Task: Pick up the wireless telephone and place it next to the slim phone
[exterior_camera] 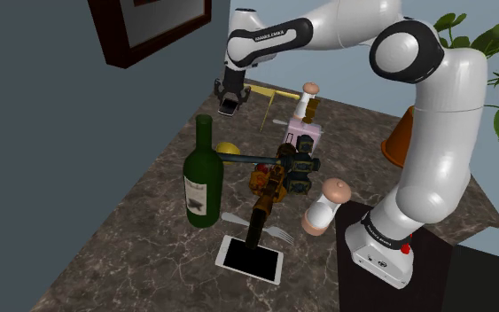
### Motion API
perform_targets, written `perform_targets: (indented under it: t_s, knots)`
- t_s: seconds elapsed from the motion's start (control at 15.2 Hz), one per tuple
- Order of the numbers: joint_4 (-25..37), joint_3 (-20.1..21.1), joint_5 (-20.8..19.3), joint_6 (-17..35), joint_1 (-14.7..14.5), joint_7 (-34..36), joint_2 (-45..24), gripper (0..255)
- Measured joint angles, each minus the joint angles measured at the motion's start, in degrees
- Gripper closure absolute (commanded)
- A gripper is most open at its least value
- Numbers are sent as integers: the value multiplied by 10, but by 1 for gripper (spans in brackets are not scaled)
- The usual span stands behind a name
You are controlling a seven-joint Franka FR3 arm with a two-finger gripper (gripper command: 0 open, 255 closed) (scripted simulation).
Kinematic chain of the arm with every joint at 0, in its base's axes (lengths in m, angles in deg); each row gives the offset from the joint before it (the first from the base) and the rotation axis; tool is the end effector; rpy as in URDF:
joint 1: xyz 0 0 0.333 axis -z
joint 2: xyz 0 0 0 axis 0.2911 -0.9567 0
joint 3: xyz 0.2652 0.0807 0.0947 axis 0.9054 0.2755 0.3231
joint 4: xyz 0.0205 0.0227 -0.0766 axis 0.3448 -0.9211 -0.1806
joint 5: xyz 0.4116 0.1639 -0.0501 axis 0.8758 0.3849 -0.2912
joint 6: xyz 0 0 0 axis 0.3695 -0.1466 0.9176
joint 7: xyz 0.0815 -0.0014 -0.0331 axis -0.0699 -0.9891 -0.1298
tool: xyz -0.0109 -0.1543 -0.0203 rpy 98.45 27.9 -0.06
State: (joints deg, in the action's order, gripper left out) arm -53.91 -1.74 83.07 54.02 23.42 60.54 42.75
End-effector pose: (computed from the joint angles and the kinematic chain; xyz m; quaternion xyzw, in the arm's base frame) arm 0.7278 0.0244 0.2638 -0.8969 0.4411 -0.0009 0.0319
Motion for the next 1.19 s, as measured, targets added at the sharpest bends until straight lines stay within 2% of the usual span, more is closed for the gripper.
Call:
perform_targets:
  t_s: [0.2,0.26,0.73,1.19]
  knots:
    - [11,1,1,-18,0,0,7,255]
    - [-7,2,2,-13,0,2,20,255]
    - [-203,20,21,49,-10,27,156,255]
    - [-367,42,51,91,-28,51,282,255]
